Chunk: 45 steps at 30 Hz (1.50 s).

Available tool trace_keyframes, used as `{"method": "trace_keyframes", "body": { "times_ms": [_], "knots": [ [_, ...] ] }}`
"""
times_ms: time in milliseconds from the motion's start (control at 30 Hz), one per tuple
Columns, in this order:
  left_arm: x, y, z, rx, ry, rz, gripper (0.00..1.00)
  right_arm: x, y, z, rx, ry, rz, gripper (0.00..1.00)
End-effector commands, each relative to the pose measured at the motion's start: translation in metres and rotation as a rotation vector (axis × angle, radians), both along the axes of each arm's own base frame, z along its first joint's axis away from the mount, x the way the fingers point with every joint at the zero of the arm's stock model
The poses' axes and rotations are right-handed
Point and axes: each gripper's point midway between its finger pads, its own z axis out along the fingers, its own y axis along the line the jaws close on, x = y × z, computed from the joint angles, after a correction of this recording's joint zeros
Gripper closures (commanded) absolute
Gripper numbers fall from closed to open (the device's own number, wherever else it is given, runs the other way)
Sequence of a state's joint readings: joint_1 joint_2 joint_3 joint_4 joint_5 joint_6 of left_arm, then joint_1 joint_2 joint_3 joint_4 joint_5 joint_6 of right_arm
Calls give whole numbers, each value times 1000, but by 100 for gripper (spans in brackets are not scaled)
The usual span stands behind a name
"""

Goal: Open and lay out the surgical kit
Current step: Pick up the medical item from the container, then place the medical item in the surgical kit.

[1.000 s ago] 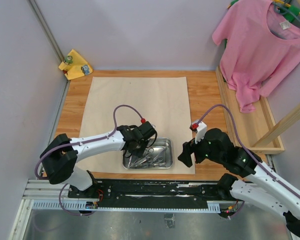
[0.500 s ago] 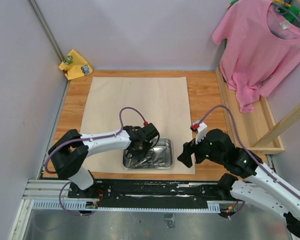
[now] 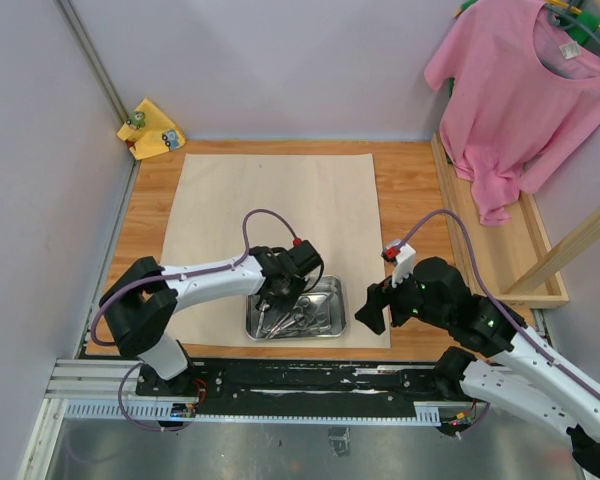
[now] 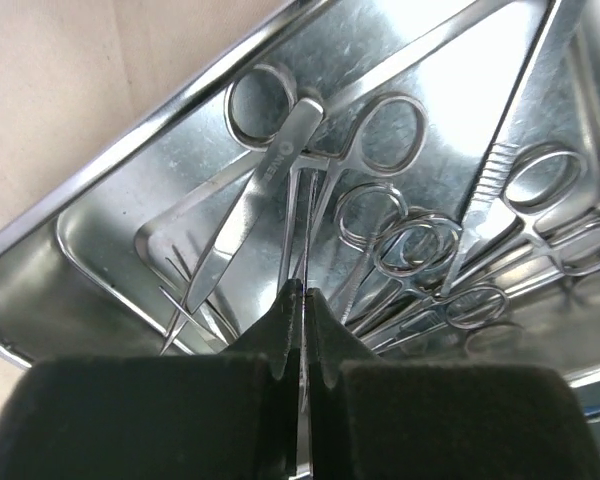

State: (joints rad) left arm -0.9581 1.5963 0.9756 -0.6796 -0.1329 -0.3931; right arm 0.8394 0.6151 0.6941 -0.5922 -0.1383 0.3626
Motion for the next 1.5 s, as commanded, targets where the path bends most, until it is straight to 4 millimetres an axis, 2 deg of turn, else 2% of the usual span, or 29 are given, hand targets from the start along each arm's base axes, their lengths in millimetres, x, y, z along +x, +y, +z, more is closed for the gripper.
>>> {"method": "trace_keyframes", "body": {
  "times_ms": [0,233,333,433,533,633,667,800,933,1100,1233,1467],
  "knots": [
    [8,-12,31,-44,-41,-20,100,5,-1,4,20,-21,-14,22],
    [22,-20,58,-47,-94,-43,100,5,-5,19,42,-45,-32,24],
    [35,-31,70,-42,-120,-65,100,6,-9,37,66,-73,-54,25],
    [59,-59,95,-68,-172,-107,100,7,-16,60,91,-115,-82,25],
    [96,-94,122,-70,-243,-137,99,14,-24,76,99,-160,-137,25],
    [130,-128,135,-63,-293,-196,99,21,-32,80,84,-168,-202,25],
    [143,-143,146,-78,-327,-223,100,23,-34,80,80,-168,-221,25],
    [178,-167,132,-63,-349,-311,100,33,-40,80,70,-171,-299,25],
    [204,-158,104,-41,-311,-334,99,39,-42,80,64,-172,-336,24],
    [214,-148,65,41,-280,-373,100,43,-37,71,55,-158,-335,24],
    [214,-149,47,46,-258,-402,100,46,-32,64,56,-140,-336,24],
    [212,-153,40,40,-252,-460,100,50,-26,53,51,-115,-330,24]
  ]
}}
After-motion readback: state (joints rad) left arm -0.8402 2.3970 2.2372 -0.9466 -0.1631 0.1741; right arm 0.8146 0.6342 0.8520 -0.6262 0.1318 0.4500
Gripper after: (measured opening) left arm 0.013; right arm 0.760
